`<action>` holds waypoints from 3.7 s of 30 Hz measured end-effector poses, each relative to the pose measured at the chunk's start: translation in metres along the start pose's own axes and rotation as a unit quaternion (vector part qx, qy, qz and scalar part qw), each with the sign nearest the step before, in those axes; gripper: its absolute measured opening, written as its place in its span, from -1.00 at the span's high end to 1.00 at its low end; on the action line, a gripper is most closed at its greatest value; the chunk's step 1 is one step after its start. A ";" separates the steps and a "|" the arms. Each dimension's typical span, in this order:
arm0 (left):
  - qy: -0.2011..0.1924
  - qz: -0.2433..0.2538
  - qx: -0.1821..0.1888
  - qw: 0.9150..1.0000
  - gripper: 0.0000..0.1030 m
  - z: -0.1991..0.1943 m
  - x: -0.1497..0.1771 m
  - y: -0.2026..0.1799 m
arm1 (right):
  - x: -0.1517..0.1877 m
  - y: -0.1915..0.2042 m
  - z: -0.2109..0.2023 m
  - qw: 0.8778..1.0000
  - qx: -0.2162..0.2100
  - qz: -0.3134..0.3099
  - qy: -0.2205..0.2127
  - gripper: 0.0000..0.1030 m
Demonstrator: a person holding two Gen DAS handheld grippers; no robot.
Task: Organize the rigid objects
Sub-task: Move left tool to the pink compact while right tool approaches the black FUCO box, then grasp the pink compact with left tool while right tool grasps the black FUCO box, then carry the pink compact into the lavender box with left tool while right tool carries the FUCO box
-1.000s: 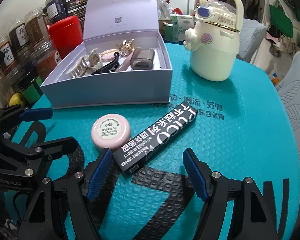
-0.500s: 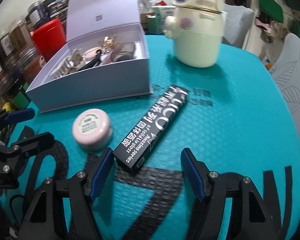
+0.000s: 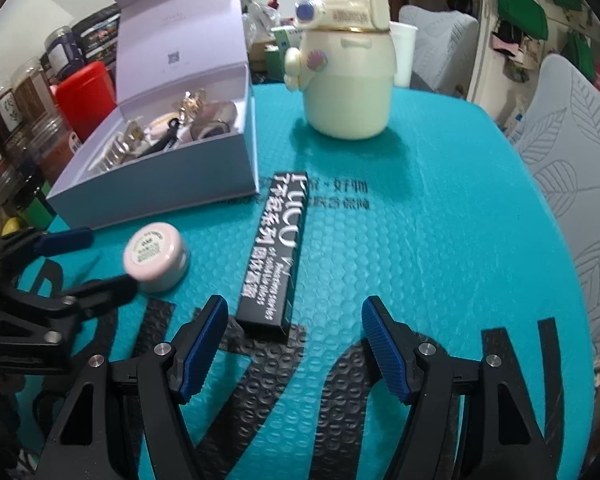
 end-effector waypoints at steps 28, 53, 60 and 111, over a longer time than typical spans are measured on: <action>-0.005 0.029 -0.004 1.000 0.02 0.011 0.005 -0.015 | 0.006 -0.009 0.009 1.000 -0.015 -0.015 0.011 0.50; -0.003 0.042 -0.026 0.999 -0.03 -0.022 0.053 -0.018 | 0.041 0.032 -0.020 0.997 -0.033 -0.071 0.009 0.16; -0.020 0.027 -0.021 0.999 0.04 -0.024 0.052 -0.014 | 0.037 0.038 -0.015 0.997 -0.017 -0.078 0.000 0.44; -0.141 0.043 -0.043 0.988 0.04 -0.129 -0.038 -0.016 | -0.043 0.070 -0.108 0.982 -0.100 -0.124 -0.103 0.51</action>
Point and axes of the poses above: each gripper's, at about its wrist camera, not at the fingertips, and z roughly the way its jaws point, y to its left, x to its underside, the point moved 6 cm from there along z, roughly the way its jaws point, and after that the axes turned 14 degrees about x, right-handed, at the moved point
